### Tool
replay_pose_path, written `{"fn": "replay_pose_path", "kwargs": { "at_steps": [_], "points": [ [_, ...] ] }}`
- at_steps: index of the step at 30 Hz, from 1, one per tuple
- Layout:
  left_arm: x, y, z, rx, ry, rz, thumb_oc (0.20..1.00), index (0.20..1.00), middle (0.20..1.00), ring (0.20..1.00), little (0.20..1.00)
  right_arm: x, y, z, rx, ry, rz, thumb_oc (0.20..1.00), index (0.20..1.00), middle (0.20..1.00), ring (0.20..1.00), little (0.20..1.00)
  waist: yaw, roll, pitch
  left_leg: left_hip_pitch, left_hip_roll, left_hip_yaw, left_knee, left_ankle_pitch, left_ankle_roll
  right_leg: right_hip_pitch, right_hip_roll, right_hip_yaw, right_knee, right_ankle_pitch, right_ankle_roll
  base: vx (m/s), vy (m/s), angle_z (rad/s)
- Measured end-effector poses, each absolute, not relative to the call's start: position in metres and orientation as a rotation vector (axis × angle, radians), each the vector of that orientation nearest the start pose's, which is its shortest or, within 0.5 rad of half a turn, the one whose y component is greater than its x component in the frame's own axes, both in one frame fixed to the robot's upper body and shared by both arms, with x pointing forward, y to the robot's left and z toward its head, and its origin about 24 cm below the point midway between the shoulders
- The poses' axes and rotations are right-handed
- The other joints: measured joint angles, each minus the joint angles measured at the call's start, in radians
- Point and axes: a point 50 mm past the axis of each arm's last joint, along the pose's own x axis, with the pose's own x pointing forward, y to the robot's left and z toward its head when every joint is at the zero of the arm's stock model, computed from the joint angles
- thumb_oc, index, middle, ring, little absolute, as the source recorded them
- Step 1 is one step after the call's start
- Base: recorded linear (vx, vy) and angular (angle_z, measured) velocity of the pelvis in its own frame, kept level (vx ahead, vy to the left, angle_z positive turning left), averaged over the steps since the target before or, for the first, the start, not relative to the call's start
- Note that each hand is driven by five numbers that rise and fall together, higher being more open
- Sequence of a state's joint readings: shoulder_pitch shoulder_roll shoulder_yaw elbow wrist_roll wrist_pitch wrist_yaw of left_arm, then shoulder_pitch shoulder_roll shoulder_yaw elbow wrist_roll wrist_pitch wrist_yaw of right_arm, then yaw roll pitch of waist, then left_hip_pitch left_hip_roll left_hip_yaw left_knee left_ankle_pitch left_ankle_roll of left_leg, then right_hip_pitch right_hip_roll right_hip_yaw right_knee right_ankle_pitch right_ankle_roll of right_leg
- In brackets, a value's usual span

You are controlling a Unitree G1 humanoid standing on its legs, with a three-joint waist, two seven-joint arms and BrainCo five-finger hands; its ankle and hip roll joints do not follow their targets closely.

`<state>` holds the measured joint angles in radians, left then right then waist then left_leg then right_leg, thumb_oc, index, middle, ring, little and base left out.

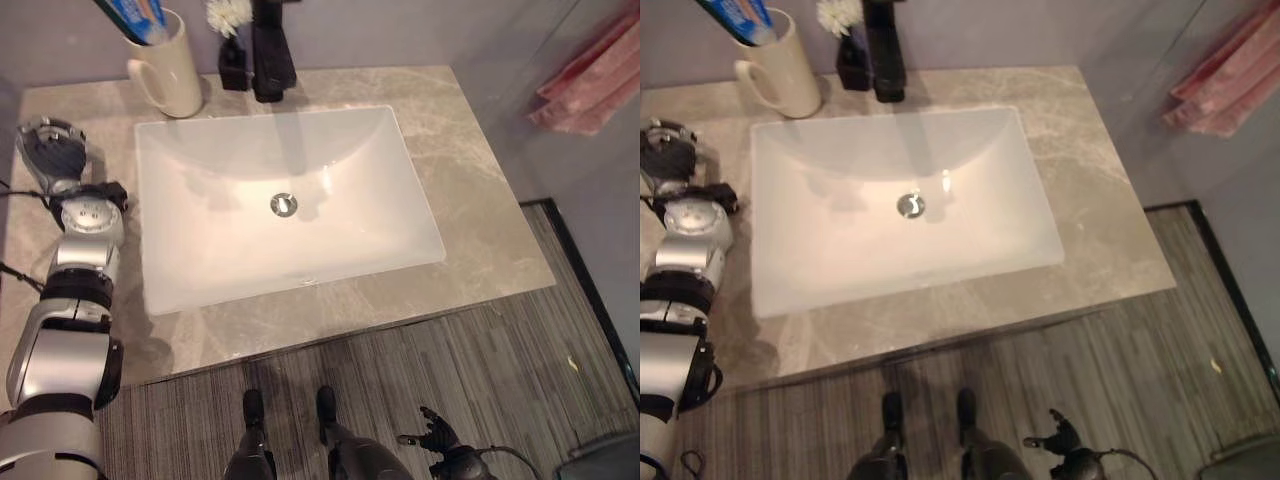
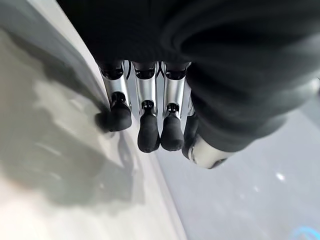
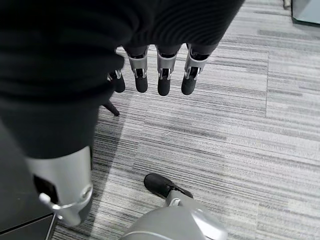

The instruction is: Put brush and paste in cup on sink, flatten towel.

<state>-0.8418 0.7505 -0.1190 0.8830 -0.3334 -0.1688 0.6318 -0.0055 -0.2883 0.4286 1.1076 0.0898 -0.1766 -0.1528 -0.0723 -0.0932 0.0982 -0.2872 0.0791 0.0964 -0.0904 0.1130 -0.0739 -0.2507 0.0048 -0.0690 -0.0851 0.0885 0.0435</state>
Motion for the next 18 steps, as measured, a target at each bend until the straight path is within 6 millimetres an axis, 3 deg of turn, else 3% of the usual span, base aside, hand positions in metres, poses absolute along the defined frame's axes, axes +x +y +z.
{"fn": "replay_pose_path", "kwargs": {
  "at_steps": [3, 4, 5, 7, 13, 15, 18],
  "points": [
    [0.327, 0.341, 0.179, 0.279, -0.321, 0.849, 0.2, 0.2, 0.2, 0.2, 0.2, 0.123, -0.219, -0.147, -0.455, 0.941, 0.047, 1.0, 1.0, 1.0, 1.0, 1.0, 0.017, 0.0, -0.007, 0.03, -0.003, -0.003, 0.0, 0.001, 0.0, 0.032, -0.002, -0.002, 0.0, -0.004, 0.003, 0.01, -0.035, 0.03],
    [0.317, 0.337, 0.17, 0.262, -0.344, 0.823, 0.2, 0.2, 0.2, 0.2, 0.2, 0.122, -0.219, -0.147, -0.452, 0.941, 0.044, 1.0, 1.0, 1.0, 1.0, 1.0, 0.022, 0.0, -0.007, 0.043, -0.003, -0.004, 0.0, 0.001, 0.0, 0.047, -0.003, -0.003, 0.0, -0.004, 0.004, -0.01, -0.039, 0.11],
    [0.292, 0.322, 0.151, 0.19, -0.392, 0.771, 0.2, 0.2, 0.2, 0.2, 0.2, 0.12, -0.219, -0.146, -0.443, 0.933, 0.038, 1.0, 1.0, 1.0, 1.0, 1.0, 0.039, 0.001, -0.009, 0.065, -0.004, -0.007, 0.0, -0.001, -0.002, 0.073, -0.003, -0.011, 0.0, -0.012, 0.008, -0.02, -0.056, 0.15],
    [0.281, 0.312, 0.133, 0.19, -0.378, 0.743, 0.2, 0.2, 0.2, 0.2, 0.2, 0.115, -0.22, -0.148, -0.439, 0.945, 0.034, 1.0, 1.0, 1.0, 1.0, 1.0, 0.06, 0.002, -0.008, 0.079, -0.004, -0.022, 0.0, -0.002, -0.003, 0.093, -0.002, -0.023, 0.0, -0.021, 0.003, -0.02, -0.059, 0.23],
    [0.229, 0.319, 0.092, 0.249, -0.303, 0.811, 0.2, 0.2, 0.2, 0.2, 0.2, 0.106, -0.231, -0.151, -0.455, 1.013, 0.019, 1.0, 1.0, 1.0, 1.0, 1.0, 0.098, 0.041, -0.043, 0.114, -0.001, -0.033, -0.005, -0.013, -0.007, 0.135, 0.0, -0.032, 0.0, -0.027, 0.0, 0.02, -0.048, 0.05],
    [0.213, 0.326, 0.071, 0.32, -0.206, 0.83, 0.2, 0.2, 0.2, 0.2, 0.2, 0.097, -0.235, -0.154, -0.47, 1.049, 0.019, 1.0, 1.0, 1.0, 1.0, 1.0, 0.111, 0.056, -0.062, 0.135, 0.0, -0.036, -0.005, -0.02, -0.006, 0.163, 0.001, -0.039, -0.001, -0.036, -0.003, 0.04, -0.047, 0.08],
    [0.19, 0.338, 0.055, 0.364, -0.126, 0.888, 0.2, 0.2, 0.2, 0.2, 0.2, 0.096, -0.238, -0.153, -0.466, 1.056, 0.005, 1.0, 1.0, 1.0, 1.0, 1.0, 0.123, 0.068, -0.074, 0.15, 0.002, -0.046, -0.005, -0.021, -0.004, 0.184, 0.005, -0.05, -0.001, -0.043, -0.01, 0.03, -0.043, 0.11]
  ]
}}
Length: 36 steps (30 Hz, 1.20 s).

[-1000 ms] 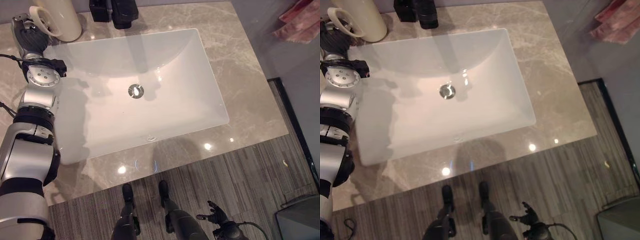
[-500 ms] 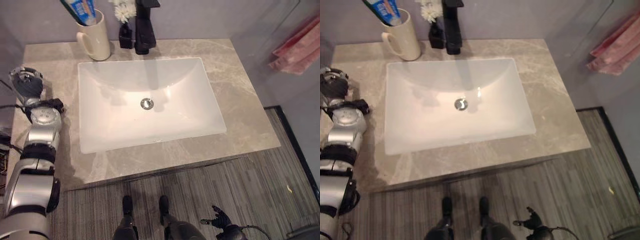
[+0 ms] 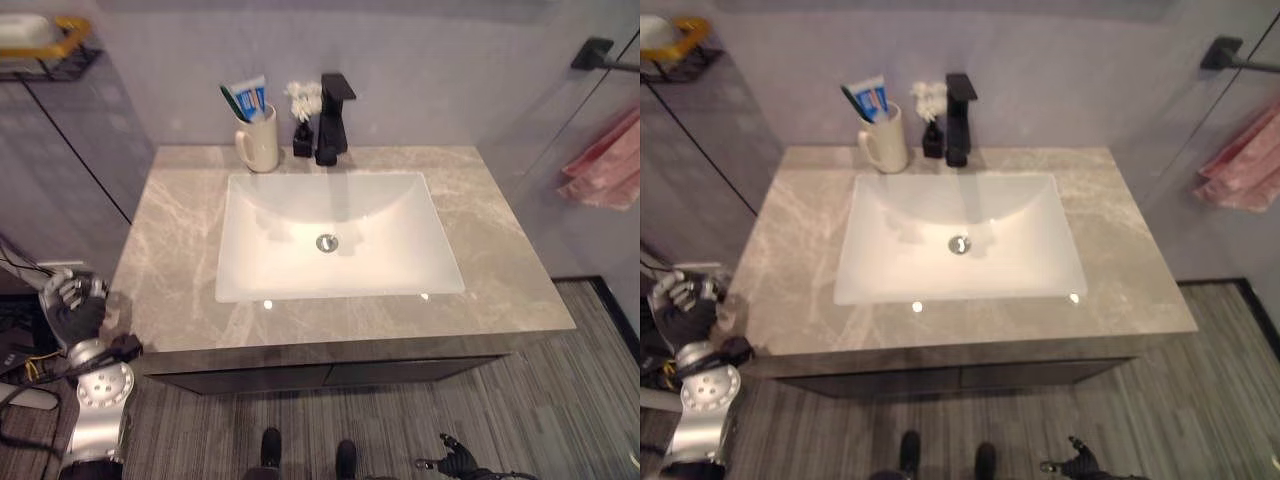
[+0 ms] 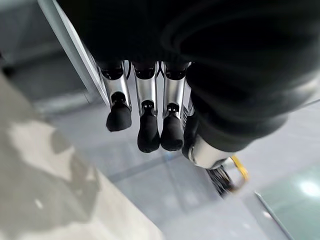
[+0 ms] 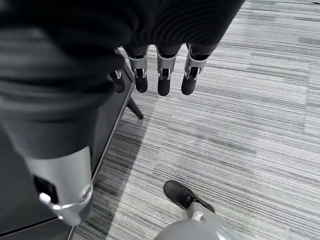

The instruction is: Put brush and paste in cup on sink, flatten towel.

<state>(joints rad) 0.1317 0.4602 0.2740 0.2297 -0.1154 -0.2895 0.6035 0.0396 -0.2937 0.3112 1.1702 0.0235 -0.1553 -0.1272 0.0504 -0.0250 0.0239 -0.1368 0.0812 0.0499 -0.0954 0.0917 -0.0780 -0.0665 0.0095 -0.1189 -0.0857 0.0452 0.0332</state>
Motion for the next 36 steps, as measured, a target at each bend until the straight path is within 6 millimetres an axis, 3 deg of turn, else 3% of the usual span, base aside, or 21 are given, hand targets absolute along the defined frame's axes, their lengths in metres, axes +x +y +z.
{"fn": "replay_pose_path", "kwargs": {
  "at_steps": [5, 6, 7, 11, 14, 15, 16, 18, 19, 21, 22, 24, 26, 29, 33, 36],
  "points": [
    [0.156, 0.355, 0.007, 0.355, 0.11, 1.007, 0.2, 0.2, 0.2, 0.2, 0.2, 0.097, -0.244, -0.152, -0.469, 1.06, -0.023, 1.0, 1.0, 1.0, 1.0, 1.0, 0.032, 0.022, -0.017, 0.032, 0.007, -0.014, 0.003, 0.0, 0.0, 0.039, 0.008, -0.013, 0.0, -0.009, -0.005, 0.03, -0.035, 0.08],
    [0.143, 0.357, -0.022, 0.298, 0.253, 1.051, 0.2, 0.2, 0.2, 0.2, 0.2, 0.1, -0.247, -0.151, -0.477, 1.057, -0.028, 1.0, 1.0, 1.0, 1.0, 1.0, 0.03, 0.031, -0.025, 0.038, 0.01, -0.013, 0.001, -0.001, 0.0, 0.045, 0.011, -0.019, 0.0, -0.012, -0.007, 0.01, -0.025, 0.08],
    [0.135, 0.355, -0.034, 0.264, 0.311, 1.063, 0.2, 0.2, 0.2, 0.2, 0.2, 0.102, -0.247, -0.151, -0.478, 1.053, -0.028, 1.0, 1.0, 1.0, 1.0, 1.0, 0.03, 0.035, -0.024, 0.041, 0.012, -0.013, 0.0, -0.001, 0.0, 0.049, 0.012, -0.021, 0.0, -0.013, -0.01, 0.01, -0.032, 0.06],
    [0.103, 0.328, -0.09, 0.113, 0.596, 1.039, 0.2, 0.2, 0.2, 0.2, 0.2, 0.101, -0.247, -0.151, -0.483, 1.054, -0.023, 1.0, 1.0, 1.0, 1.0, 1.0, 0.033, 0.046, -0.02, 0.059, 0.02, -0.013, 0.004, -0.001, 0.0, 0.063, 0.02, -0.024, 0.0, -0.017, -0.022, -0.03, -0.004, 0.03],
    [0.07, 0.292, -0.138, -0.01, 0.93, 0.93, 0.2, 0.2, 0.2, 0.2, 0.2, 0.102, -0.25, -0.15, -0.494, 1.055, -0.026, 1.0, 1.0, 1.0, 1.0, 1.0, 0.012, 0.065, -0.01, 0.066, 0.024, -0.013, 0.005, 0.01, -0.009, 0.064, 0.024, -0.023, -0.001, -0.02, -0.034, -0.07, 0.02, -0.03],
    [0.058, 0.277, -0.149, -0.067, 1.028, 0.902, 0.329, 0.329, 0.329, 0.329, 0.329, 0.104, -0.252, -0.149, -0.499, 1.05, -0.028, 1.0, 1.0, 1.0, 1.0, 1.0, -0.001, 0.072, -0.003, 0.066, 0.025, -0.014, 0.006, 0.014, -0.012, 0.064, 0.025, -0.023, -0.001, -0.018, -0.034, -0.07, 0.035, -0.03],
    [0.055, 0.268, -0.154, -0.107, 1.062, 0.874, 1.0, 1.0, 1.0, 1.0, 1.0, 0.104, -0.253, -0.149, -0.502, 1.053, -0.03, 1.0, 1.0, 1.0, 1.0, 1.0, -0.011, 0.075, 0.003, 0.063, 0.026, -0.013, 0.009, 0.016, -0.016, 0.061, 0.025, -0.022, -0.008, -0.022, -0.041, -0.05, 0.027, -0.07],
    [0.043, 0.248, -0.165, -0.101, 1.205, 0.703, 1.0, 1.0, 1.0, 1.0, 1.0, 0.101, -0.256, -0.148, -0.509, 1.065, -0.027, 1.0, 1.0, 1.0, 1.0, 1.0, -0.014, 0.078, 0.015, 0.06, 0.017, -0.022, 0.028, 0.018, -0.02, 0.055, 0.021, 0.004, -0.008, -0.022, -0.049, -0.03, 0.027, -0.33],
    [0.031, 0.234, -0.171, -0.077, 1.317, 0.549, 1.0, 1.0, 1.0, 1.0, 1.0, 0.104, -0.255, -0.148, -0.508, 1.064, -0.011, 1.0, 1.0, 1.0, 1.0, 1.0, -0.018, 0.067, 0.021, 0.05, -0.002, -0.074, 0.066, 0.025, -0.03, 0.044, 0.003, 0.049, -0.008, -0.018, -0.056, 0.03, 0.04, -0.79],
    [0.018, 0.222, -0.175, -0.073, 1.408, 0.433, 1.0, 1.0, 1.0, 1.0, 1.0, 0.109, -0.254, -0.147, -0.515, 1.063, 0.024, 1.0, 1.0, 1.0, 1.0, 1.0, -0.013, 0.042, 0.021, 0.045, -0.046, -0.18, 0.108, 0.024, -0.037, 0.032, -0.032, 0.107, -0.001, -0.007, -0.05, 0.06, 0.04, -1.02],
    [0.016, 0.213, -0.177, -0.039, 1.429, 0.347, 1.0, 1.0, 1.0, 1.0, 1.0, 0.108, -0.256, -0.147, -0.534, 1.078, 0.053, 1.0, 1.0, 1.0, 1.0, 1.0, -0.024, 0.049, 0.016, 0.057, -0.067, -0.237, 0.118, -0.01, -0.042, 0.034, -0.035, 0.147, 0.0, 0.004, -0.039, 0.03, 0.062, -0.94],
    [0.021, 0.21, -0.177, 0.048, 1.421, 0.237, 1.0, 1.0, 1.0, 1.0, 1.0, 0.103, -0.256, -0.149, -0.547, 1.104, 0.086, 1.0, 1.0, 1.0, 1.0, 1.0, -0.03, 0.062, 0.011, 0.085, -0.066, -0.231, 0.103, -0.023, -0.031, 0.04, -0.025, 0.173, 0.0, 0.016, -0.025, -0.01, 0.105, -0.54],
    [0.041, 0.22, -0.174, 0.165, 1.366, 0.155, 1.0, 1.0, 1.0, 1.0, 1.0, 0.096, -0.256, -0.151, -0.543, 1.135, 0.101, 1.0, 1.0, 1.0, 1.0, 1.0, -0.039, 0.053, 0.013, 0.106, -0.066, -0.223, 0.081, -0.026, -0.028, 0.039, -0.033, 0.191, 0.0, 0.022, -0.016, -0.06, 0.097, -0.23],
    [0.079, 0.218, -0.168, 0.298, 1.252, 0.004, 1.0, 1.0, 1.0, 1.0, 1.0, 0.092, -0.26, -0.152, -0.54, 1.162, 0.086, 1.0, 1.0, 1.0, 1.0, 1.0, -0.04, 0.062, 0.01, 0.126, -0.049, -0.201, 0.041, -0.082, 0.015, 0.03, -0.014, 0.196, 0.001, 0.032, 0.006, -0.09, 0.104, -0.18],
    [0.105, 0.214, -0.162, 0.388, 1.158, -0.109, 1.0, 1.0, 1.0, 1.0, 1.0, 0.094, -0.244, -0.157, -0.481, 1.164, 0.097, 1.0, 1.0, 1.0, 1.0, 1.0, -0.042, 0.003, 0.018, 0.135, -0.086, -0.171, 0.039, -0.088, 0.031, 0.002, -0.044, 0.244, 0.027, 0.029, 0.033, -0.09, 0.112, -0.29],
    [0.106, 0.219, -0.161, 0.404, 1.156, -0.105, 1.0, 1.0, 1.0, 1.0, 1.0, 0.084, -0.24, -0.16, -0.451, 1.201, 0.096, 1.0, 1.0, 1.0, 1.0, 1.0, -0.046, -0.007, 0.015, 0.138, -0.1, -0.166, 0.04, -0.084, 0.049, -0.007, -0.061, 0.252, 0.049, 0.02, 0.047, -0.08, 0.115, -0.08]
  ]
}}
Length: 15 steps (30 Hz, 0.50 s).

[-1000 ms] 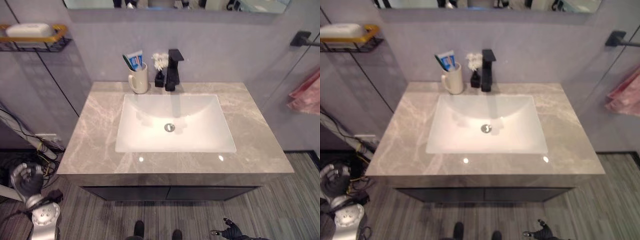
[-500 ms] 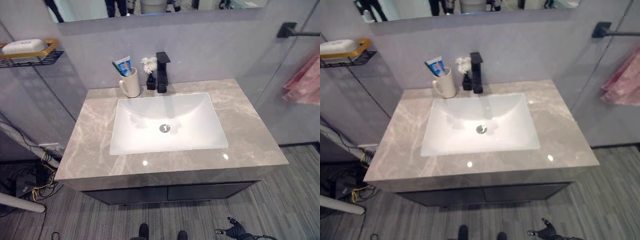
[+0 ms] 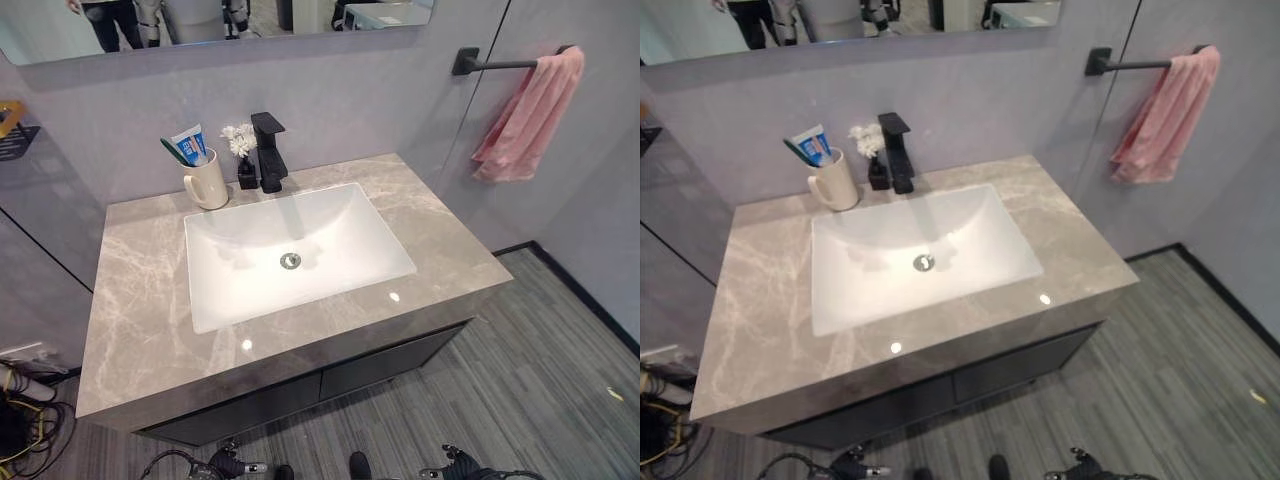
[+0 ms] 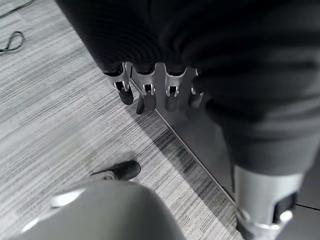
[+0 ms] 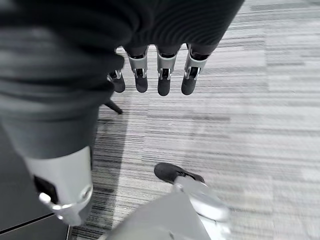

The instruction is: Put brush and paste in cup on sink, flatten towel.

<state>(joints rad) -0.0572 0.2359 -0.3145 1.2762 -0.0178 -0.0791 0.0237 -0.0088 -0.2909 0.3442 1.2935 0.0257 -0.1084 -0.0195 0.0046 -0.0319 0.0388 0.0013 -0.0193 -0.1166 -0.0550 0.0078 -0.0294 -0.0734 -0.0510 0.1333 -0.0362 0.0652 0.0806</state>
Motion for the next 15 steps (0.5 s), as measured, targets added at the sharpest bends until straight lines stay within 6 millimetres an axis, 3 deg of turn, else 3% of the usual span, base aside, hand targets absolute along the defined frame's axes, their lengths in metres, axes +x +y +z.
{"fn": "replay_pose_path", "kwargs": {
  "at_steps": [7, 10, 15],
  "points": [
    [0.098, 0.221, -0.162, 0.446, 1.173, -0.143, 1.0, 1.0, 1.0, 1.0, 1.0, 0.078, -0.237, -0.163, -0.43, 1.22, 0.096, 1.0, 1.0, 1.0, 1.0, 1.0, -0.017, -0.003, -0.004, 0.035, -0.036, 0.049, 0.001, 0.0, 0.037, 0.0, -0.025, 0.052, 0.034, -0.008, 0.031, -0.1, 0.123, -0.2],
    [0.106, 0.221, -0.16, 0.494, 1.152, -0.181, 1.0, 1.0, 1.0, 1.0, 1.0, 0.081, -0.238, -0.162, -0.376, 1.21, 0.044, 1.0, 1.0, 1.0, 1.0, 1.0, -0.022, -0.015, 0.005, 0.058, -0.038, 0.075, 0.0, -0.004, 0.047, -0.014, -0.021, 0.075, 0.097, -0.001, 0.043, -0.1, 0.101, -0.3],
    [0.108, 0.225, -0.159, 0.55, 1.157, -0.204, 1.0, 1.0, 1.0, 1.0, 1.0, 0.073, -0.235, -0.164, -0.332, 1.226, 0.01, 1.0, 1.0, 1.0, 1.0, 1.0, -0.064, -0.035, 0.004, 0.079, -0.06, 0.13, 0.006, -0.007, 0.057, -0.035, -0.029, 0.11, 0.111, -0.027, 0.049, -0.1, 0.117, -0.33]
  ]
}}
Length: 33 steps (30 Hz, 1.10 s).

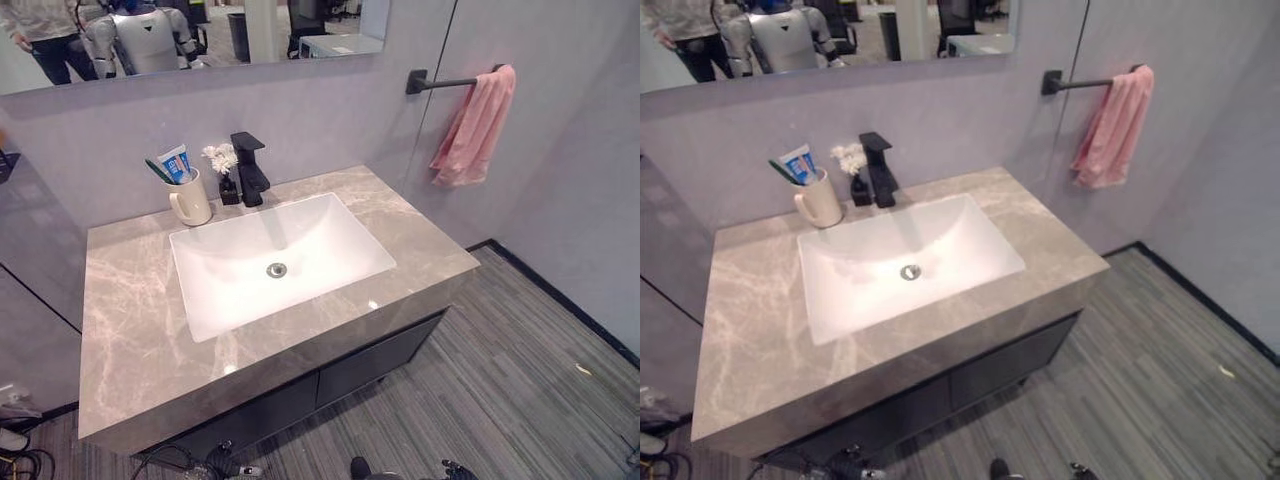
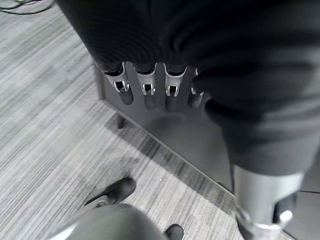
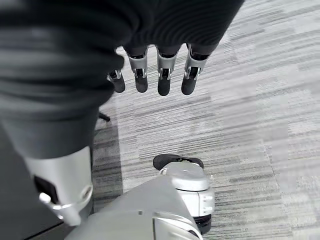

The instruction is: Put brush and paste in cup on sink, flatten towel.

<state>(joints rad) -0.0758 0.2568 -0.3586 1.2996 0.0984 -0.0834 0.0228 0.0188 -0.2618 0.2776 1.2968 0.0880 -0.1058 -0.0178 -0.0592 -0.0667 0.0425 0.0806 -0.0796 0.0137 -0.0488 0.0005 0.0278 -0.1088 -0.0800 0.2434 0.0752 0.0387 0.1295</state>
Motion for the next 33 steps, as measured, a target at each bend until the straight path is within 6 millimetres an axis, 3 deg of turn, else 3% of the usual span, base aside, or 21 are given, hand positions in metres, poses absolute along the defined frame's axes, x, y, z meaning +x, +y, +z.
{"fn": "replay_pose_path", "kwargs": {
  "at_steps": [7, 8, 9, 10, 11, 12, 13, 14, 15, 16, 17, 18, 19, 20, 22, 24, 27, 28, 29, 31, 33],
  "points": [
    [0.106, 0.224, -0.16, 0.557, 1.166, -0.206, 1.0, 1.0, 1.0, 1.0, 1.0, 0.056, -0.238, -0.166, -0.294, 1.268, -0.043, 1.0, 1.0, 1.0, 1.0, 1.0, -0.049, -0.009, 0.018, 0.004, -0.014, 0.119, -0.002, -0.014, 0.022, -0.056, -0.009, 0.078, 0.005, 0.04, 0.045, -0.11, 0.047, -0.59],
    [0.106, 0.222, -0.161, 0.553, 1.164, -0.21, 1.0, 1.0, 1.0, 1.0, 1.0, 0.048, -0.239, -0.167, -0.288, 1.289, -0.048, 1.0, 1.0, 1.0, 1.0, 1.0, -0.067, -0.022, 0.028, 0.005, -0.023, 0.145, 0.002, -0.016, 0.023, -0.071, -0.015, 0.057, -0.001, 0.047, 0.051, -0.29, 0.057, -0.9],
    [0.11, 0.223, -0.159, 0.562, 1.141, -0.208, 1.0, 1.0, 1.0, 1.0, 1.0, 0.053, -0.235, -0.167, -0.255, 1.273, -0.069, 1.0, 1.0, 1.0, 1.0, 1.0, -0.055, -0.025, 0.046, -0.009, -0.011, 0.205, 0.027, -0.029, 0.039, -0.104, -0.052, -0.047, 0.001, 0.075, 0.047, -0.23, 0.052, -1.11],
    [0.108, 0.221, -0.16, 0.557, 1.145, -0.209, 1.0, 1.0, 1.0, 1.0, 1.0, 0.056, -0.234, -0.167, -0.252, 1.269, -0.073, 1.0, 1.0, 1.0, 1.0, 1.0, -0.048, -0.024, 0.058, 0.003, 0.004, 0.251, 0.029, -0.023, 0.034, -0.121, -0.078, -0.176, 0.004, 0.026, 0.04, -0.23, 0.054, -1.36],
    [0.108, 0.221, -0.16, 0.564, 1.153, -0.211, 1.0, 1.0, 1.0, 1.0, 1.0, 0.06, -0.232, -0.167, -0.249, 1.26, -0.082, 1.0, 1.0, 1.0, 1.0, 1.0, -0.042, 0.002, 0.068, -0.044, 0.053, 0.305, 0.081, -0.046, 0.047, -0.148, -0.122, -0.412, 0.043, -0.024, -0.016, -0.14, 0.003, -1.45],
    [0.108, 0.221, -0.16, 0.566, 1.16, -0.211, 1.0, 1.0, 1.0, 1.0, 1.0, 0.062, -0.235, -0.167, -0.244, 1.257, -0.101, 1.0, 1.0, 1.0, 1.0, 1.0, -0.021, 0.022, 0.075, -0.025, 0.081, 0.35, 0.053, -0.034, 0.038, -0.165, -0.164, -0.665, 0.114, -0.033, -0.018, -0.1, -0.007, -1.34],
    [0.109, 0.22, -0.16, 0.551, 1.16, -0.2, 1.0, 1.0, 1.0, 1.0, 1.0, 0.063, -0.241, -0.165, -0.257, 1.251, -0.115, 1.0, 1.0, 1.0, 1.0, 1.0, -0.025, 0.037, 0.079, -0.021, 0.099, 0.36, 0.035, -0.031, 0.033, -0.166, -0.146, -0.637, 0.163, -0.024, -0.002, -0.11, -0.002, -0.88],
    [0.111, 0.22, -0.16, 0.522, 1.16, -0.171, 1.0, 1.0, 1.0, 1.0, 1.0, 0.063, -0.245, -0.164, -0.264, 1.251, -0.123, 1.0, 1.0, 1.0, 1.0, 1.0, -0.041, 0.044, 0.082, -0.022, 0.119, 0.359, 0.043, -0.031, 0.032, -0.17, -0.135, -0.558, 0.247, -0.057, 0.026, -0.08, -0.014, -0.75],
    [0.11, 0.22, -0.16, 0.517, 1.161, -0.165, 1.0, 1.0, 1.0, 1.0, 1.0, 0.061, -0.251, -0.163, -0.271, 1.257, -0.139, 1.0, 1.0, 1.0, 1.0, 1.0, -0.022, 0.055, 0.082, 0.011, 0.141, 0.39, 0.015, -0.02, 0.006, -0.135, -0.101, -0.495, 0.335, -0.085, 0.027, -0.06, -0.008, -0.59],
    [0.108, 0.221, -0.161, 0.52, 1.168, -0.163, 1.0, 1.0, 1.0, 1.0, 1.0, 0.061, -0.251, -0.162, -0.273, 1.255, -0.14, 1.0, 1.0, 1.0, 1.0, 1.0, -0.019, 0.046, 0.073, 0.02, 0.14, 0.399, 0.008, -0.027, -0.008, -0.09, -0.097, -0.496, 0.288, -0.06, 0.033, -0.01, -0.041, -0.76],
    [0.11, 0.222, -0.16, 0.52, 1.164, -0.157, 1.0, 1.0, 1.0, 1.0, 1.0, 0.061, -0.252, -0.162, -0.274, 1.255, -0.14, 1.0, 1.0, 1.0, 1.0, 1.0, -0.013, 0.025, 0.069, 0.021, 0.133, 0.417, 0.029, -0.035, -0.015, -0.049, -0.087, -0.511, 0.223, -0.07, -0.024, 0.01, -0.047, -0.53],
    [0.113, 0.218, -0.16, 0.509, 1.156, -0.162, 1.0, 1.0, 1.0, 1.0, 1.0, 0.066, -0.256, -0.16, -0.285, 1.241, -0.145, 1.0, 1.0, 1.0, 1.0, 1.0, -0.007, 0.039, 0.073, 0.021, 0.141, 0.423, 0.035, -0.041, -0.022, -0.046, -0.075, -0.536, 0.202, -0.052, -0.054, 0.02, -0.081, -0.55],
    [0.114, 0.212, -0.161, 0.494, 1.151, -0.173, 1.0, 1.0, 1.0, 1.0, 1.0, 0.073, -0.261, -0.158, -0.304, 1.224, -0.147, 1.0, 1.0, 1.0, 1.0, 1.0, -0.006, 0.06, 0.072, 0.019, 0.143, 0.4, 0.032, -0.053, -0.025, -0.045, -0.056, -0.537, 0.179, -0.03, -0.057, 0.02, -0.089, -1.23],
    [0.111, 0.209, -0.162, 0.467, 1.156, -0.167, 1.0, 1.0, 1.0, 1.0, 1.0, 0.083, -0.266, -0.154, -0.319, 1.187, -0.146, 1.0, 1.0, 1.0, 1.0, 1.0, 0.027, 0.082, 0.054, 0.023, 0.145, 0.382, 0.024, -0.057, -0.021, -0.024, -0.005, -0.523, 0.056, 0.012, -0.046, 0.06, -0.106, -1.34],
    [0.112, 0.213, -0.161, 0.423, 1.151, -0.118, 1.0, 1.0, 1.0, 1.0, 1.0, 0.093, -0.268, -0.151, -0.326, 1.155, -0.144, 1.0, 1.0, 1.0, 1.0, 1.0, 0.02, 0.115, 0.037, 0.007, 0.185, 0.389, 0.038, -0.063, -0.046, -0.005, 0.003, -0.559, 0.015, -0.012, -0.05, 0.11, -0.119, -0.75],
    [0.124, 0.222, -0.154, 0.414, 1.097, -0.081, 1.0, 1.0, 1.0, 1.0, 1.0, 0.083, -0.267, -0.153, -0.323, 1.185, -0.144, 1.0, 1.0, 1.0, 1.0, 1.0, 0.016, 0.086, 0.033, 0.001, 0.189, 0.387, 0.068, -0.072, -0.07, -0.052, -0.008, -0.549, 0.129, -0.075, -0.07, 0.12, -0.143, 0.0],
    [0.122, 0.228, -0.153, 0.375, 1.093, -0.044, 1.0, 1.0, 1.0, 1.0, 1.0, 0.076, -0.273, -0.152, -0.323, 1.192, -0.16, 1.0, 1.0, 1.0, 1.0, 1.0, 0.028, 0.106, -0.003, -0.016, 0.243, 0.384, 0.093, -0.081, -0.083, -0.046, 0.048, -0.545, 0.108, -0.097, -0.077, 0.08, -0.141, -0.2],
    [0.124, 0.232, -0.152, 0.379, 1.089, -0.034, 1.0, 1.0, 1.0, 1.0, 1.0, 0.079, -0.272, -0.152, -0.318, 1.183, -0.161, 1.0, 1.0, 1.0, 1.0, 1.0, 0.027, 0.091, 0.007, -0.024, 0.24, 0.386, 0.128, -0.092, -0.099, -0.061, 0.042, -0.534, 0.134, -0.112, -0.092, 0.05, -0.115, -0.19],
    [0.125, 0.233, -0.151, 0.379, 1.089, -0.03, 1.0, 1.0, 1.0, 1.0, 1.0, 0.078, -0.274, -0.151, -0.319, 1.181, -0.166, 1.0, 1.0, 1.0, 1.0, 1.0, 0.012, 0.071, 0.011, -0.038, 0.254, 0.377, 0.184, -0.093, -0.13, -0.076, 0.052, -0.527, 0.155, -0.112, -0.14, 0.09, -0.2, -0.16],
    [0.122, 0.235, -0.152, 0.381, 1.096, -0.028, 1.0, 1.0, 1.0, 1.0, 1.0, 0.088, -0.275, -0.148, -0.319, 1.147, -0.16, 1.0, 1.0, 1.0, 1.0, 1.0, 0.022, 0.049, 0.022, -0.092, 0.283, 0.372, 0.36, -0.076, -0.152, -0.06, 0.068, -0.493, 0.128, -0.108, -0.152, 0.07, -0.098, -0.49],
    [0.114, 0.234, -0.154, 0.39, 1.121, -0.041, 1.0, 1.0, 1.0, 1.0, 1.0, 0.106, -0.274, -0.143, -0.403, 1.105, -0.067, 1.0, 1.0, 1.0, 1.0, 1.0, 0.043, 0.015, 0.043, -0.194, 0.276, 0.227, 0.592, -0.032, -0.168, -0.016, 0.09, -0.391, 0.068, -0.076, -0.162, 0.1, 0.055, -1.09]
  ]
}}
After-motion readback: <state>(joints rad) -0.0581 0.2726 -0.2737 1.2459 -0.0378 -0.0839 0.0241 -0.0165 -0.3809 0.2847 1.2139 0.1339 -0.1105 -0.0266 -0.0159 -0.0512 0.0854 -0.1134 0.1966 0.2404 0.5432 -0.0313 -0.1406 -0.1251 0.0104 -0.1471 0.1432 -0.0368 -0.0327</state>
